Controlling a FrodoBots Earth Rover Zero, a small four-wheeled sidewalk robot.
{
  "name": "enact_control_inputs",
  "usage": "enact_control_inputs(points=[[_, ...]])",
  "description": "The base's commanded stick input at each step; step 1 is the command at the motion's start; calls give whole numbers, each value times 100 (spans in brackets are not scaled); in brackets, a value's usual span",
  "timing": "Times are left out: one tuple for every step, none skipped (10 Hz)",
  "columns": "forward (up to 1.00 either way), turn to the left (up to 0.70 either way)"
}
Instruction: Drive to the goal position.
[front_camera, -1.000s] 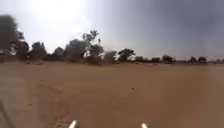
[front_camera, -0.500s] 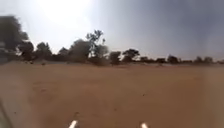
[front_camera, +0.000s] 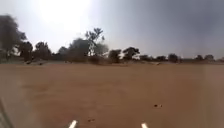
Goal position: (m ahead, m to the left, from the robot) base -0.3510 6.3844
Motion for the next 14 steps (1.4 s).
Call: enact_control_inputs(points=[[100, 0], [100, 0], [100, 0], [100, 0], [100, 0], [100, 0], [100, 27], [100, 23], [100, 0], [100, 0], [100, 0], [100, 0], [100, 0], [100, 0]])
